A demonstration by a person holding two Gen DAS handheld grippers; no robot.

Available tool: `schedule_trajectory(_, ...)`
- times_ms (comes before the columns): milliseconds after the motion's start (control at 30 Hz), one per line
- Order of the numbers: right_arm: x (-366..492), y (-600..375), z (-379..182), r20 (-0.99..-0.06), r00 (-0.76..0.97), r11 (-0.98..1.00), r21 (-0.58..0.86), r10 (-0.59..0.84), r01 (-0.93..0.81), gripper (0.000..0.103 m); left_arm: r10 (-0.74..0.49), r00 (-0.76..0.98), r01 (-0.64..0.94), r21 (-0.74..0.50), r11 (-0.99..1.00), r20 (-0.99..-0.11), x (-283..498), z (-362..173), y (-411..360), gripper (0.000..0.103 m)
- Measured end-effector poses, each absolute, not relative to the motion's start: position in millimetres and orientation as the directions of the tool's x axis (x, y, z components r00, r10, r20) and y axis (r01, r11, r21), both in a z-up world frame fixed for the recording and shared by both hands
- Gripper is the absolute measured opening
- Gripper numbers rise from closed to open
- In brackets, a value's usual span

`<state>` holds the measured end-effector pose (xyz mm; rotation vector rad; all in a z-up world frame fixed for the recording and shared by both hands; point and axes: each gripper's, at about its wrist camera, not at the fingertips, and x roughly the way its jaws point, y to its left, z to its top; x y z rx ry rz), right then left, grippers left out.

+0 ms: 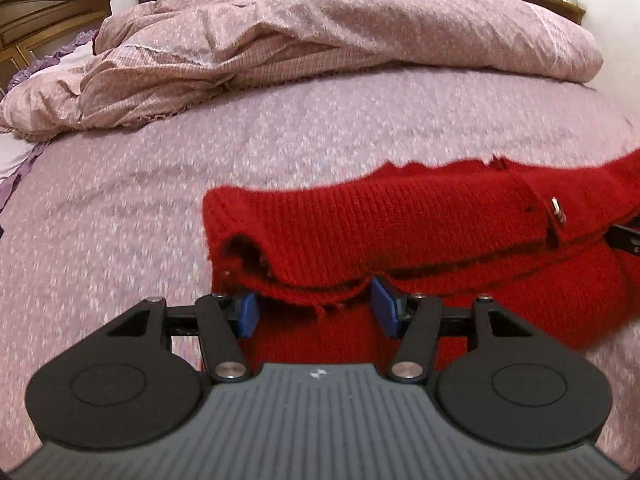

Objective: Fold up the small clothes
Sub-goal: 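Lower the folded hem onto the cardigan and open both tools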

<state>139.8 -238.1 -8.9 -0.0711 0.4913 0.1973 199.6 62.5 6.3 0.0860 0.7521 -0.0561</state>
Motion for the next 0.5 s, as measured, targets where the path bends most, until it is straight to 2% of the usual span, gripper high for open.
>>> schedule_trajectory(333, 183, -240, 6, -0.43, 0.887, 0.983, 0.008, 0.167, -0.181, 0.05, -0.001, 0.784, 0.048, 0.058, 0.997, -0.62, 246, 31, 63, 0.063)
schedule_trajectory(500, 195, -245, 7, -0.425, 0.891, 0.987, 0.054, 0.16, -0.151, 0.05, -0.003, 0.781, 0.033, 0.036, 0.999, -0.624, 253, 40, 66, 0.07)
